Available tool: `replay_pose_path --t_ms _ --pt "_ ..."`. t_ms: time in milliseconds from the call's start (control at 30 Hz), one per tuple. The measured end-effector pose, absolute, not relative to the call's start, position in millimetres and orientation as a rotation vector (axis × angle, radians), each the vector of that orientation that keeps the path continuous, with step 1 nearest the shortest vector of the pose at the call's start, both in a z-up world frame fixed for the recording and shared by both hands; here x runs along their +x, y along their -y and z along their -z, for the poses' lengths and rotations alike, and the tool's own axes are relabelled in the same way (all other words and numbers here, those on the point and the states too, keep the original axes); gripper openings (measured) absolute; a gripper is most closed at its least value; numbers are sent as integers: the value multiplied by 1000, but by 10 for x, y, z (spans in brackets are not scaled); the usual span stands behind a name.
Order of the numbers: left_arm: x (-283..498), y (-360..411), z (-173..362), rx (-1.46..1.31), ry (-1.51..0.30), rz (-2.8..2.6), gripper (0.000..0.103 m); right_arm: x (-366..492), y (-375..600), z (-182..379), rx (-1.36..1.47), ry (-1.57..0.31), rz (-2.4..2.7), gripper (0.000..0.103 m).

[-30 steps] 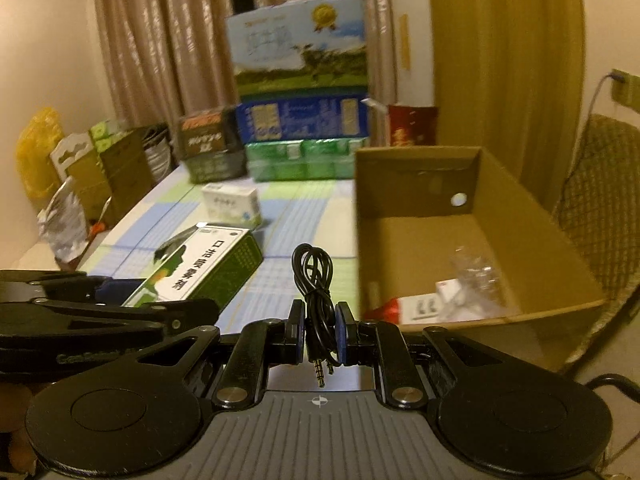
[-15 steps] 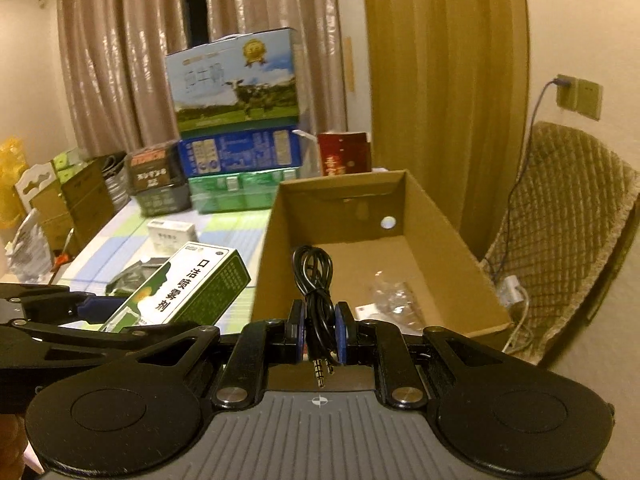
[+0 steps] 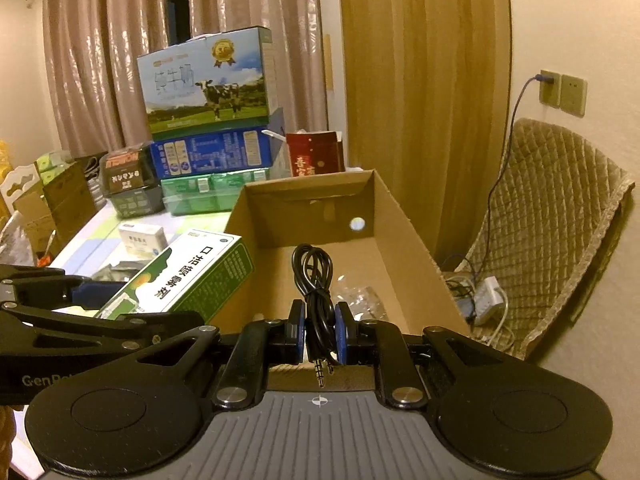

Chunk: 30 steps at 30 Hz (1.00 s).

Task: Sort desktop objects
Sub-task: 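Carry the green spray box with the left tool while the right tool carries the cable toward the box, then lower both items into the cardboard box and open both tools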

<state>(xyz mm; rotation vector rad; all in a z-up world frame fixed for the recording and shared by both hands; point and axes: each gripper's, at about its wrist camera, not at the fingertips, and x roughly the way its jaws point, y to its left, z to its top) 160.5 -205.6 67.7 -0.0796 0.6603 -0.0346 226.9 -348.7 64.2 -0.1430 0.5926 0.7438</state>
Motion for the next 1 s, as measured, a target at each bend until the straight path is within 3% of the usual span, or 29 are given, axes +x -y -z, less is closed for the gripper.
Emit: replay_pose_path --t_ms 1000 --pt "2292 2178 -548 -77 -730 5 51 2829 3384 -559 -197 -608 -723 12"
